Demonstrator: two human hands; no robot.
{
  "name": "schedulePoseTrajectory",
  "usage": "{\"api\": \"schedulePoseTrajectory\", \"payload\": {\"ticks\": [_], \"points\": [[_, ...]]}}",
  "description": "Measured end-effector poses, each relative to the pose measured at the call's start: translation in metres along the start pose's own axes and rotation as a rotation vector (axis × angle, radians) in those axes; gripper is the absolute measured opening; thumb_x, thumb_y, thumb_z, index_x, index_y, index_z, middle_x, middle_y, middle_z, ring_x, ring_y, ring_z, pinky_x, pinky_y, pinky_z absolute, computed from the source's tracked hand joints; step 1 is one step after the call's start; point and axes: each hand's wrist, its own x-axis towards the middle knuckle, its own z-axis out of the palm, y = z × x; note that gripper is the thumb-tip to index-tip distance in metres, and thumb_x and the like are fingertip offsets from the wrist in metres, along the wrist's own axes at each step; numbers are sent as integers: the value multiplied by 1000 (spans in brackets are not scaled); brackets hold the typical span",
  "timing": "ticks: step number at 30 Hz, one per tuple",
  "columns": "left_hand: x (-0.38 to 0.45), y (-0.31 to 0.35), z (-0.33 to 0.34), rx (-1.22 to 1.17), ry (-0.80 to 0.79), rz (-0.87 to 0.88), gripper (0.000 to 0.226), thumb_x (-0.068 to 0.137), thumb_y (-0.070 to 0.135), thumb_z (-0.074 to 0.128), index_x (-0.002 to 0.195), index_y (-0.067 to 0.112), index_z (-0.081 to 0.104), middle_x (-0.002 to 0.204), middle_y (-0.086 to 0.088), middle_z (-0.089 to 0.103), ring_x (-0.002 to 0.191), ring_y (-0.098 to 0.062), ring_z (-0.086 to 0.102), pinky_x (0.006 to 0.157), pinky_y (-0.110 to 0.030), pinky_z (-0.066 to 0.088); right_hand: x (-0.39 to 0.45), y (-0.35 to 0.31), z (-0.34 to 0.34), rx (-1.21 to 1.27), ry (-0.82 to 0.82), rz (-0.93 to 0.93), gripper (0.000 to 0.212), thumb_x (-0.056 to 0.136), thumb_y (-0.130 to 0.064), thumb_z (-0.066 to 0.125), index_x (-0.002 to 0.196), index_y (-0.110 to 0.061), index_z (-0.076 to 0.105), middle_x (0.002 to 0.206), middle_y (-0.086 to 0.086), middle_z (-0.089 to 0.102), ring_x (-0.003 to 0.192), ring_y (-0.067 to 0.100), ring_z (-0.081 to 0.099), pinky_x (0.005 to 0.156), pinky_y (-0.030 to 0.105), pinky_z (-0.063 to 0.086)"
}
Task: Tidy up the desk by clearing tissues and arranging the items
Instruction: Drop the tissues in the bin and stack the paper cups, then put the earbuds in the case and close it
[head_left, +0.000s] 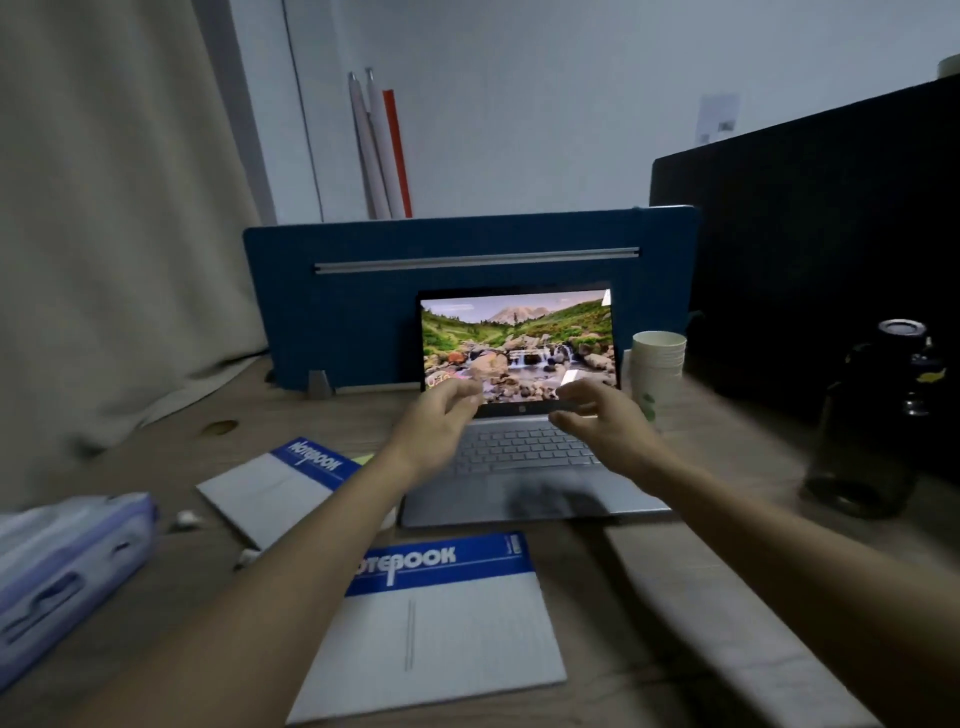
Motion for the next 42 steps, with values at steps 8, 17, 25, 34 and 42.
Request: {"api": "schedulePoseTrajectory", "payload": {"ticks": [8,17,25,34,42], "points": [[-64,-67,-75,82,96,-135,21,102,24,46,114,34,60,119,10,65,115,-7,57,90,-24,46,-21,-22,90,-82,-224,-76,35,89,-31,66,122,-23,58,120,-8,61,108,7,56,87,22,46],[-91,-111,-96,243,15,-166,35,95,30,60,129,33,56,129,15,59,120,-5,53,91,-22,42,-12,-47,148,-103,-388,-161,23,89,-26,67,112,-22,61,112,-8,64,103,6,60,77,13,45],[-82,-124,-89,370,-56,-95,62,70,65,66,127,47,50,117,22,57,110,2,50,88,-24,45,-4,-51,165,-119,-419,-234,14,90,-26,66,104,-25,67,107,-11,67,96,0,60,78,11,46],[-81,-126,-86,360,22,-64,58,81,48,71,133,41,45,119,17,57,109,-3,53,78,-14,43,-6,-43,173,-226,-355,-287,21,87,-33,68,108,-31,68,109,-13,67,96,4,58,74,13,40],[-81,-119,-80,202,66,-10,52,89,27,69,135,33,47,115,21,57,92,10,60,75,-5,50,-11,-42,176,-216,-337,-314,24,87,-32,68,111,-31,64,99,-11,70,89,1,62,74,11,46]]}}
